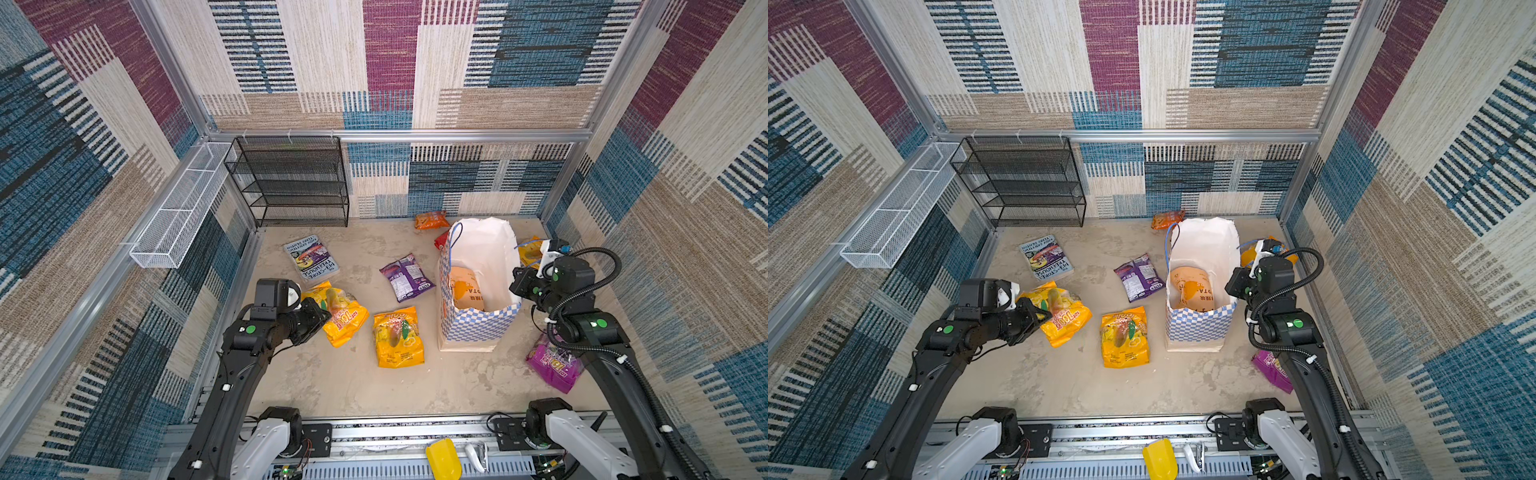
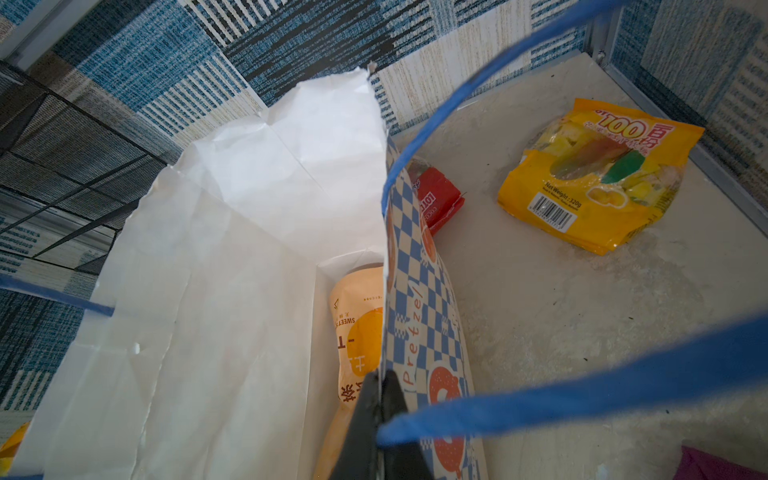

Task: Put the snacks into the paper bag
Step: 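Lift the yellow gummy bag with the left gripper and carry it over the paper bag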

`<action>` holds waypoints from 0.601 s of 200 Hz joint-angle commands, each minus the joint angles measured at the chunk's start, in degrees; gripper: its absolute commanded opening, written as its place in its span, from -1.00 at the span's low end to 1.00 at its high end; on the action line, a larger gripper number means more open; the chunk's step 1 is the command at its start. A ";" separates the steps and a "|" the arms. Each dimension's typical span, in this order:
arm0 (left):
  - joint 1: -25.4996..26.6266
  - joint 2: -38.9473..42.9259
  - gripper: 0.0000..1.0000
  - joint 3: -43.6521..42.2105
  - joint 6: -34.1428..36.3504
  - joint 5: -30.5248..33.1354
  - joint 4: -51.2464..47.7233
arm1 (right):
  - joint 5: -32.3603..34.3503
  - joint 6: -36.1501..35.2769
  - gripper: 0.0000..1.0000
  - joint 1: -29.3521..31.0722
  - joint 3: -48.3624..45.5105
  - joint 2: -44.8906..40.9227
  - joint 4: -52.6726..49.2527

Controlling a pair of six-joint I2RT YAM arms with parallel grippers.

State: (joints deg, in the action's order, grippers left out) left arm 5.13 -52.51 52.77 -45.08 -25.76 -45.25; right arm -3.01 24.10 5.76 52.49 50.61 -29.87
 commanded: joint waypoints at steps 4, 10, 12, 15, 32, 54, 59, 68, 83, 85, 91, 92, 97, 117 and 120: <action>0.59 -0.66 -0.88 6.04 0.02 -6.92 2.63 | -0.75 -0.06 -1.00 0.03 1.09 0.61 1.04; 1.18 -0.82 -0.88 8.09 -0.38 -6.94 2.64 | -1.17 -0.08 -1.00 -0.02 1.27 0.71 0.96; 1.39 -0.90 -0.88 8.83 -0.43 -6.94 2.63 | -1.31 -0.10 -1.00 -0.04 1.25 0.72 1.00; 1.86 -0.91 -0.88 9.94 -0.51 -6.94 2.67 | -1.52 -0.10 -1.00 0.11 1.22 0.72 1.08; 5.32 -1.84 -0.88 15.98 -0.39 -5.07 2.69 | -1.51 0.15 -1.00 0.04 0.86 0.39 1.57; 10.52 -6.21 -0.88 24.90 -0.47 -3.96 2.64 | -1.87 0.19 -1.00 0.01 1.52 0.37 1.06; 11.90 -7.59 -0.88 27.13 -0.28 -3.66 2.64 | -1.96 0.14 -1.00 0.04 1.77 0.38 0.92; 14.45 -9.89 -0.89 31.03 0.22 -2.55 2.64 | -1.93 -0.06 -1.00 -0.01 2.21 0.42 0.54; 18.73 -14.00 -0.89 37.04 1.08 -1.66 2.64 | -2.00 -0.22 -1.00 -0.03 2.40 0.32 0.01; 19.14 -14.48 -0.89 37.75 1.21 -1.62 2.63 | -2.00 -0.27 -1.00 -0.04 2.37 0.29 -0.01; 20.23 -16.04 -0.90 40.07 1.46 -1.71 2.65 | -1.98 -0.28 -1.00 0.02 2.28 0.27 -0.10; 20.43 -16.26 -0.90 40.45 1.52 -1.73 2.68 | -1.95 -0.28 -1.00 -0.01 2.27 0.28 -0.10; 21.20 -17.42 -0.91 42.17 1.61 -1.76 2.70 | -2.00 -0.26 -1.00 0.04 2.18 0.26 -0.15; 24.49 -21.14 -0.93 48.70 2.25 -0.78 2.66 | -2.36 -0.27 -1.00 -0.02 1.92 0.18 -0.37; 25.00 -21.60 -0.94 49.71 2.31 -0.44 2.64 | -2.43 -0.28 -1.00 0.06 1.85 0.12 -0.37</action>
State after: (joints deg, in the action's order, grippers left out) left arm 27.22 -71.50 96.66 -45.01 -27.20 -45.93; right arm -4.56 23.92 5.76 54.30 51.03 -30.28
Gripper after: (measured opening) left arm 0.133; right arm 0.052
